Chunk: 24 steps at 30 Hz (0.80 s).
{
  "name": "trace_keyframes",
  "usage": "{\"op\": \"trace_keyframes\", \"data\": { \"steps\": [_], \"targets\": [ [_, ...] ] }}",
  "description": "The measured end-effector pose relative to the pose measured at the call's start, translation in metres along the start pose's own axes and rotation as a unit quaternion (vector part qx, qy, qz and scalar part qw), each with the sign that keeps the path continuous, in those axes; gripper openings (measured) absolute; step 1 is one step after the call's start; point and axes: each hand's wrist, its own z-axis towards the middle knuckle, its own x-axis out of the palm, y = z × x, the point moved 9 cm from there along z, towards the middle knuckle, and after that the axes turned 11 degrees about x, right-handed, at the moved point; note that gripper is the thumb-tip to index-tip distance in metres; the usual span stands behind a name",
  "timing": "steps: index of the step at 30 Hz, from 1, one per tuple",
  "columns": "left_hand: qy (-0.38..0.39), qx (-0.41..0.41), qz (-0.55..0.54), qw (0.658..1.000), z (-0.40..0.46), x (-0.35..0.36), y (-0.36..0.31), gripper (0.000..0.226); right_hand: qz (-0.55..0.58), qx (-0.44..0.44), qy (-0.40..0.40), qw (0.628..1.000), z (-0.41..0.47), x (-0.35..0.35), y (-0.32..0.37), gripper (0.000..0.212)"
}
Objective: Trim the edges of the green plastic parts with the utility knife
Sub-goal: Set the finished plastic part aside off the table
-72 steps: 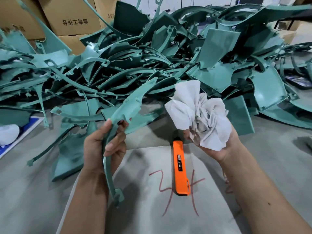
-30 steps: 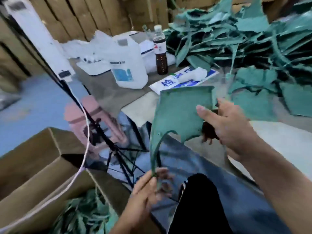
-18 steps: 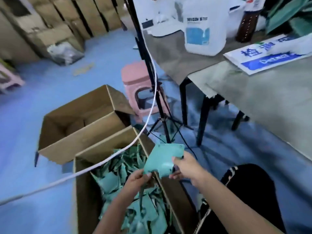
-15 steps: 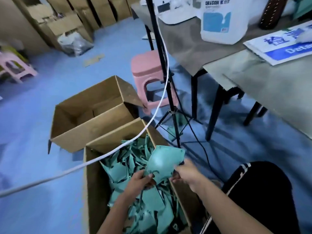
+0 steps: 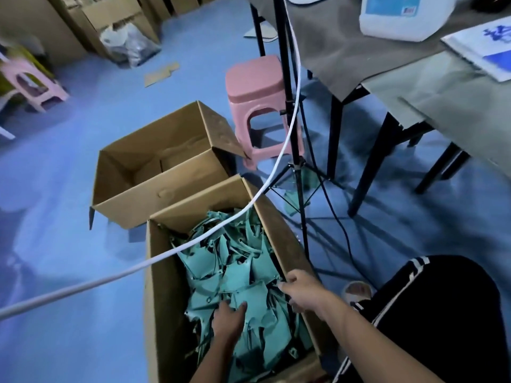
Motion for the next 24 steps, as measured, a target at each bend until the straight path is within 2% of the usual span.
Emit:
{"op": "trace_keyframes", "data": {
  "steps": [2,5,9,12,13,16,19,21,24],
  "targets": [
    [-0.067,0.091,-0.037,0.993,-0.007,-0.006,-0.059,0.043,-0.012,-0.027,-0.024,0.999,-0.01,-0.017,0.006,0.043],
    [-0.136,0.28,-0.127,0.942,-0.041,-0.014,-0.185,0.009,0.001,-0.092,-0.08,0.993,-0.041,-0.062,0.025,0.039],
    [-0.126,0.51,-0.21,0.825,-0.135,-0.01,-0.365,0.011,0.068,-0.239,-0.236,0.94,-0.128,-0.16,0.045,0.014],
    [-0.093,0.635,-0.253,0.724,-0.226,0.008,-0.466,0.015,0.166,-0.318,-0.329,0.874,-0.215,-0.241,0.024,0.014],
    [-0.068,0.65,-0.282,0.702,-0.255,0.019,-0.492,0.016,0.186,-0.335,-0.374,0.845,-0.247,-0.269,0.009,0.015],
    [0.051,0.656,-0.346,0.669,-0.339,0.072,-0.554,0.017,0.225,-0.331,-0.504,0.765,-0.331,-0.333,-0.06,0.016],
    [0.144,0.686,-0.334,0.63,-0.434,0.132,-0.586,0.016,0.233,-0.264,-0.626,0.695,-0.396,-0.37,-0.142,0.012],
    [0.214,0.676,-0.323,0.626,-0.484,0.179,-0.598,0.015,0.243,-0.228,-0.672,0.661,-0.429,-0.389,-0.193,0.015],
    [0.327,0.667,-0.223,0.632,-0.549,0.258,-0.608,0.018,0.2,-0.12,-0.756,0.611,-0.472,-0.413,-0.265,0.018]
  ]
}}
